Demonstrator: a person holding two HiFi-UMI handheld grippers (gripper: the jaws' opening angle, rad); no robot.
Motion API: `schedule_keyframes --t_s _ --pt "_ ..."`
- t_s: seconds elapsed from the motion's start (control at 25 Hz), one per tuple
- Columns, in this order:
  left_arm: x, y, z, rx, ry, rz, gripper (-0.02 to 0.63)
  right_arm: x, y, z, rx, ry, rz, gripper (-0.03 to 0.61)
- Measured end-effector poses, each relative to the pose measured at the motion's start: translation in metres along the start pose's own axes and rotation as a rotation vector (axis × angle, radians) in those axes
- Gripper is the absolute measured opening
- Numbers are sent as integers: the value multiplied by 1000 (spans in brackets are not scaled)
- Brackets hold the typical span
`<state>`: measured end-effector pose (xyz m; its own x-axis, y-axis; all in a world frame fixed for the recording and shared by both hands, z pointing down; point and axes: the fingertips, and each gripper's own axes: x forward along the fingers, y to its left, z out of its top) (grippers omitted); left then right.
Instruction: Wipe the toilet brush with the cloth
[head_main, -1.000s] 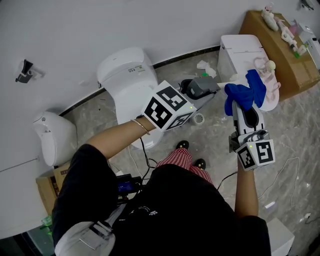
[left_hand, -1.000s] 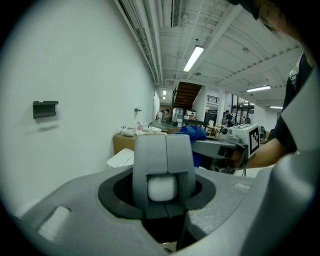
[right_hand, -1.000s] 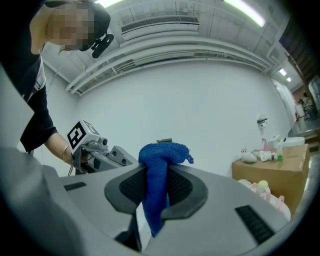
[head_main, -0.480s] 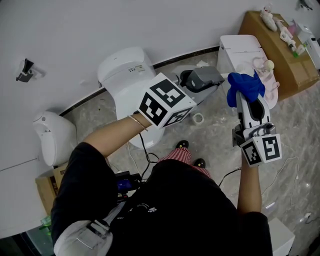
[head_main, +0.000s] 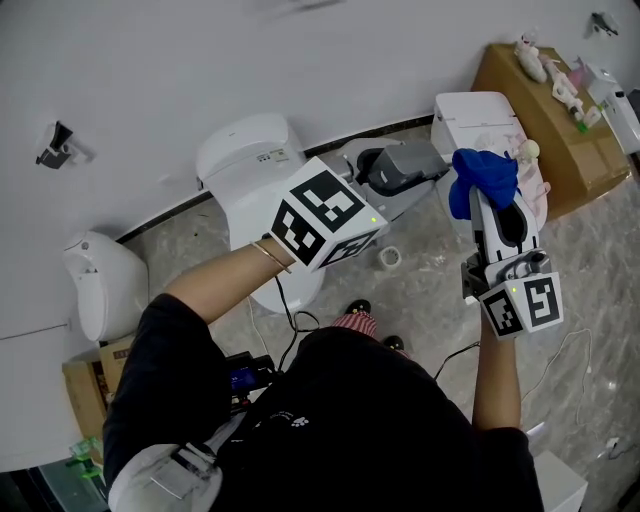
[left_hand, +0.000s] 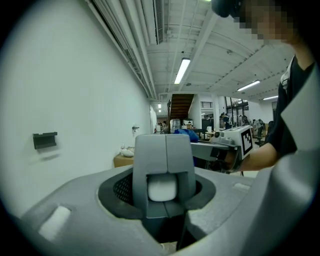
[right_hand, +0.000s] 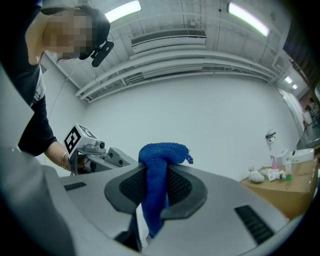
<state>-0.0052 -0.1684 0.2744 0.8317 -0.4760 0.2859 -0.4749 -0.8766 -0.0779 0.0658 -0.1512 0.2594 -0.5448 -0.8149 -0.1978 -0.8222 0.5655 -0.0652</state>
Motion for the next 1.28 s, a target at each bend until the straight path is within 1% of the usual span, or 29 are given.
schedule_keyframes --t_s 0.24,0.4,0.64,1.0,1.28 --pt "-2 -1 19 1 -50 4 178 1 -1 18 -25 -14 2 78" --pt "-6 -4 38 -4 -110 2 178 -1 0 40 -43 -50 8 78" --pt "-18 -11 52 4 -181 -7 178 -4 13 66 -62 -103 26 78" --pt "-23 -20 70 17 -231 -26 178 -4 22 83 -87 -121 57 78" --pt "-33 -32 81 31 -293 -33 178 -5 31 86 -93 -128 81 77"
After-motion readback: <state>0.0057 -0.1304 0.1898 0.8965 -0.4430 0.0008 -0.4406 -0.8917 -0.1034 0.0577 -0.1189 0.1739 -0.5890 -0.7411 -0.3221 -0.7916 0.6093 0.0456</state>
